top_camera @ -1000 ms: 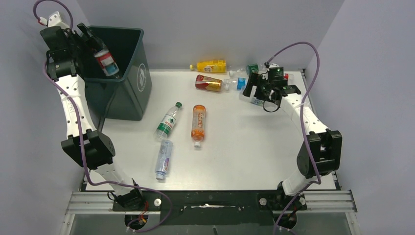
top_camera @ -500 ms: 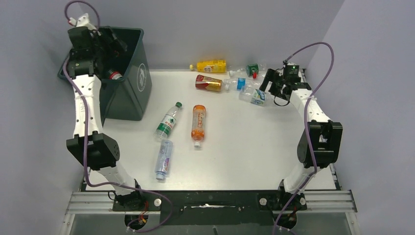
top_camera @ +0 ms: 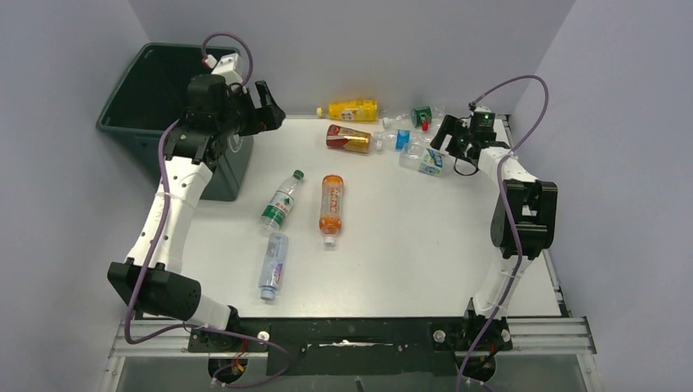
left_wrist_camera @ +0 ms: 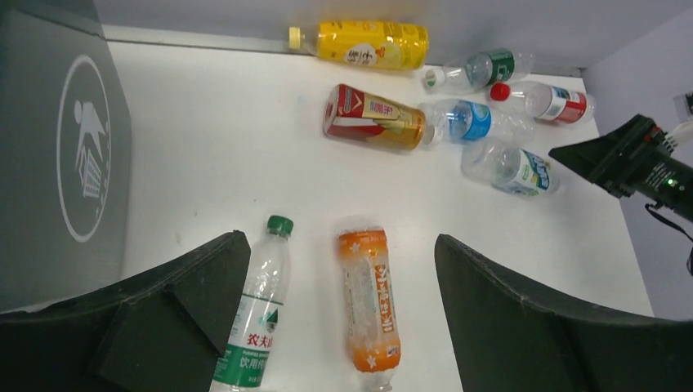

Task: Put the plastic bottles in the bin
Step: Adjust the plastic bottle at the center of the board.

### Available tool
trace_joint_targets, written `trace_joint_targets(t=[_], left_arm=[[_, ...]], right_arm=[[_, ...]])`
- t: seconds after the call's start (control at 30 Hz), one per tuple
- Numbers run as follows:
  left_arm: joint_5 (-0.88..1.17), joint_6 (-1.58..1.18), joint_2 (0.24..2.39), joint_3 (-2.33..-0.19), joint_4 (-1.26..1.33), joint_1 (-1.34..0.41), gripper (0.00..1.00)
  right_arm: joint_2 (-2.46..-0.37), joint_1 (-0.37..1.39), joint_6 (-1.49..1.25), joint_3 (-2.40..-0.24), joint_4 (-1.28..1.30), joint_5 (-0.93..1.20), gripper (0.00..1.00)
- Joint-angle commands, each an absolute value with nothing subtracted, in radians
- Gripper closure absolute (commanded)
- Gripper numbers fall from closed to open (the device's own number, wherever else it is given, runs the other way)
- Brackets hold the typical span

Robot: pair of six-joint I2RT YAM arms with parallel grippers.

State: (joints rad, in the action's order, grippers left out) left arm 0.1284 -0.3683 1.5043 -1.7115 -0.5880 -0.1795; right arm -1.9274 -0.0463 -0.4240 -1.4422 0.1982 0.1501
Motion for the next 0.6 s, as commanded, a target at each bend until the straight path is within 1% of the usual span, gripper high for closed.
trace_joint_targets(t=[0.0,0.23,0.57], left_arm=[[0.095,-0.334,1.419,-1.65,-0.593,-0.208,0.16],[0.071,-0.316,1.41,-1.645,-0.637,-0.25,0.16],[0.051,-0.322,1.4,-1.613,-0.632,-0.28,0.16]], right_arm=[[-1.95,-0.054,-0.402,-1.47,0.032,0.22,0.06],[-1.994,-0.054,-0.375,-1.451,-0.004,0.302,0.07],[-1.938,-0.044,-0.301,-1.343,0.013,0.312,0.07]])
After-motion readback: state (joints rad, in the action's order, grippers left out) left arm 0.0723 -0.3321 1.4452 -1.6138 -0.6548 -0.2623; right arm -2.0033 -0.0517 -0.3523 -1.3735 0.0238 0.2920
